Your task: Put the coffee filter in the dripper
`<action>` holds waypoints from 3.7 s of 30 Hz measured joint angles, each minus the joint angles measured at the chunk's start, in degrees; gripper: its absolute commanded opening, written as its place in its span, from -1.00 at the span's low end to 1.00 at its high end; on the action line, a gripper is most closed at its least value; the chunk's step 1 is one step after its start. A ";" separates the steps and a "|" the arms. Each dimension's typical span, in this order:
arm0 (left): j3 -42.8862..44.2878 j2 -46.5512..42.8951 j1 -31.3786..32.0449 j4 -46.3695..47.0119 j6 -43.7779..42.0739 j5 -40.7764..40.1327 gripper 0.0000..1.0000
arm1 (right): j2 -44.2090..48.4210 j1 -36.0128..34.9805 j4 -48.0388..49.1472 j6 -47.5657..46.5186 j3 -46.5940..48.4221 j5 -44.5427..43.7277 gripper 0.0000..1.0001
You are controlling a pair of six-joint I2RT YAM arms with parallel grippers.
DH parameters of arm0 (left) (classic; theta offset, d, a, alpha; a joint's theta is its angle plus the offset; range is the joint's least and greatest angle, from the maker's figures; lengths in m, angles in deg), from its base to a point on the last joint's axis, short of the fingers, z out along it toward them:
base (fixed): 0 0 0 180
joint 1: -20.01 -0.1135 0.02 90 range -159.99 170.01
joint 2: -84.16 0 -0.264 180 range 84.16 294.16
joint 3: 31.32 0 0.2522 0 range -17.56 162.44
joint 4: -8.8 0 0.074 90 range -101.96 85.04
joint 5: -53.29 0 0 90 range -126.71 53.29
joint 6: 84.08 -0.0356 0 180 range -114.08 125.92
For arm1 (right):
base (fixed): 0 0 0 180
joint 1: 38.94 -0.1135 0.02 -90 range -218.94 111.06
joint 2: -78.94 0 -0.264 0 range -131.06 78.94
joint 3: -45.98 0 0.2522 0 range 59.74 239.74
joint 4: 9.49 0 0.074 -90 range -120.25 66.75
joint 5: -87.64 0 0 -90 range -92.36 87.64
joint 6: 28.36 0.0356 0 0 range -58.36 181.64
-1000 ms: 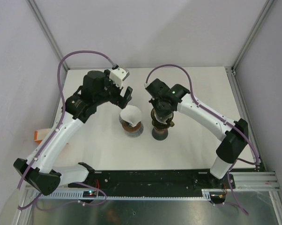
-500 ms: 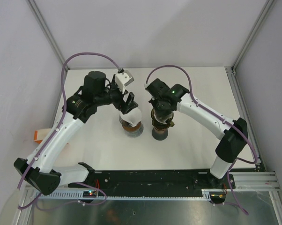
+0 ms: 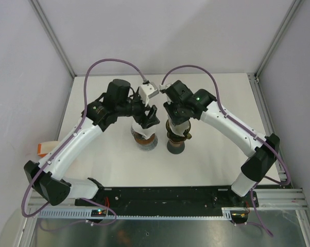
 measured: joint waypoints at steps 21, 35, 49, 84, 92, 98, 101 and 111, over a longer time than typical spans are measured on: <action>5.38 3.52 4.70 0.11 12.61 -10.05 0.71 | 8.57 0.26 -0.26 0.70 2.56 -4.09 -0.04; 6.58 12.20 8.20 0.59 16.85 -14.03 0.58 | 17.44 6.86 7.32 3.37 -13.51 -1.81 -0.08; 6.56 12.07 8.20 0.61 17.27 -15.08 0.28 | 21.27 5.75 11.98 3.15 -13.84 -2.67 -0.09; 4.94 11.76 8.20 0.52 17.27 -13.44 -0.27 | 18.71 1.16 12.81 1.99 -17.66 -7.54 -0.93; 4.07 11.76 8.20 0.57 17.22 -12.70 -0.41 | 18.51 1.27 12.24 1.92 -19.02 -8.02 -1.00; 3.21 11.76 8.20 0.57 17.14 -12.44 -0.52 | 18.47 1.64 12.87 1.44 -20.46 -7.98 -1.00; 2.91 11.80 8.20 0.59 17.03 -12.41 -0.55 | 18.45 1.75 13.57 1.03 -21.05 -7.82 -1.00; 2.91 11.85 8.31 0.94 16.50 -12.44 -0.61 | 18.45 2.34 15.26 -0.09 -21.75 -7.41 -1.00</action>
